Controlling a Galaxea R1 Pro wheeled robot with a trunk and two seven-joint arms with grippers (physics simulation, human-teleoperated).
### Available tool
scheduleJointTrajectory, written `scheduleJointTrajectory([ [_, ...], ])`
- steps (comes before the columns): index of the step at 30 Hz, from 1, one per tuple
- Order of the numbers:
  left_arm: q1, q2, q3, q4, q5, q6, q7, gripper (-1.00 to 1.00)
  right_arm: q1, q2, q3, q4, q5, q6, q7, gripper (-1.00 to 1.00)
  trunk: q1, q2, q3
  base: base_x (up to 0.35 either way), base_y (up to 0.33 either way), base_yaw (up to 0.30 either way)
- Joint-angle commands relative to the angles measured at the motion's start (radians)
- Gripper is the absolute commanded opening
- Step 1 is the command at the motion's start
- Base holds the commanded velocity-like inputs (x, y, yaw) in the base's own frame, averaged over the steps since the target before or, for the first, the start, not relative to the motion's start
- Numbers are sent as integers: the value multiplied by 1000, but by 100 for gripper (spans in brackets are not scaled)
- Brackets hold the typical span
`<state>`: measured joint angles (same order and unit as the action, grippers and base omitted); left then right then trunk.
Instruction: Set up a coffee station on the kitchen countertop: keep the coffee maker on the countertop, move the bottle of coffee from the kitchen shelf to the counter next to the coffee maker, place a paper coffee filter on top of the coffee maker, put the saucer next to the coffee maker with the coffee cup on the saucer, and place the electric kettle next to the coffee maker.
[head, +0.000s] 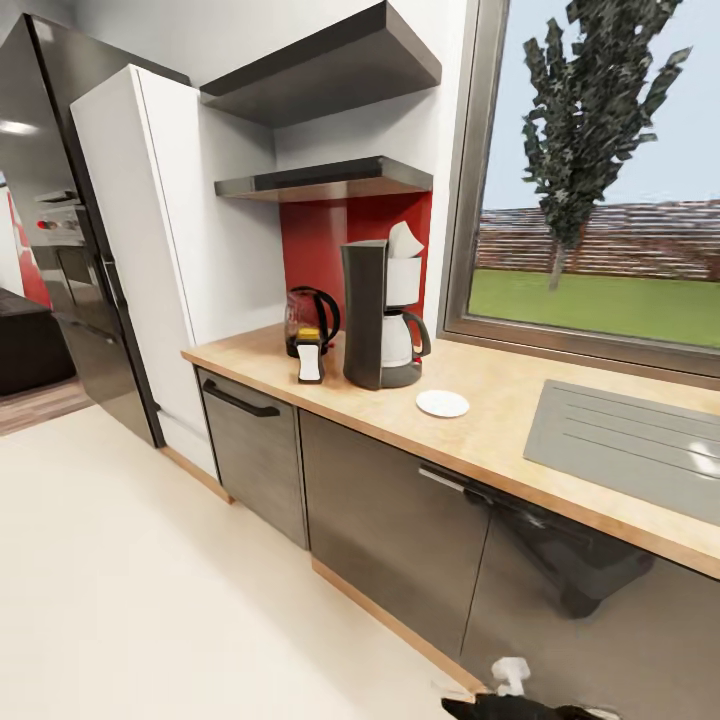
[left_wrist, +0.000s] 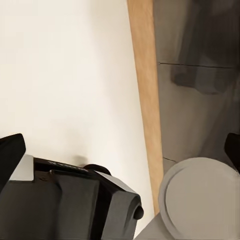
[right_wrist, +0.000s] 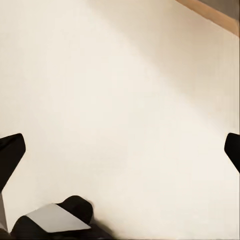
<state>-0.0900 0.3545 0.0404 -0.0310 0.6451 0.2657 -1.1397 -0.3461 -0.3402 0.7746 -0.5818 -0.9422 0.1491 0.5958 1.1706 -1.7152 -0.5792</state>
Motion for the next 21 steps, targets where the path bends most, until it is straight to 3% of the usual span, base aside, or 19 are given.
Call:
scheduleJointTrajectory([
  [1,-1,-1,9,0,-1,11,-3,100,19,-8,4,63,-12,-30,52,100,0,-1,-1,0,0,0],
  [4,-1,-12,14,0,-1,12,-3,100,38,-14,4,184,-12,-85,136,100,0,-1,-1,0,0,0],
  [5,-1,-22,16,0,-1,12,-3,100,45,-16,3,276,-12,-129,197,100,0,-1,-1,0,0,0],
  [10,-1,-56,24,0,-1,9,-1,100,54,-18,3,516,-12,-268,346,100,0,-1,-1,0,0,0],
  [16,-1,-71,38,1,-1,-66,1,100,72,-27,3,617,-12,-335,388,100,0,-1,-1,0,0,0],
  [17,-1,-73,41,1,-1,-96,1,100,82,-46,2,630,-12,-340,386,100,0,-1,-1,0,0,-9],
  [21,-1,-73,41,2,-1,-107,2,100,86,-58,2,635,-13,-341,364,100,0,-1,-1,0,0,-99],
])
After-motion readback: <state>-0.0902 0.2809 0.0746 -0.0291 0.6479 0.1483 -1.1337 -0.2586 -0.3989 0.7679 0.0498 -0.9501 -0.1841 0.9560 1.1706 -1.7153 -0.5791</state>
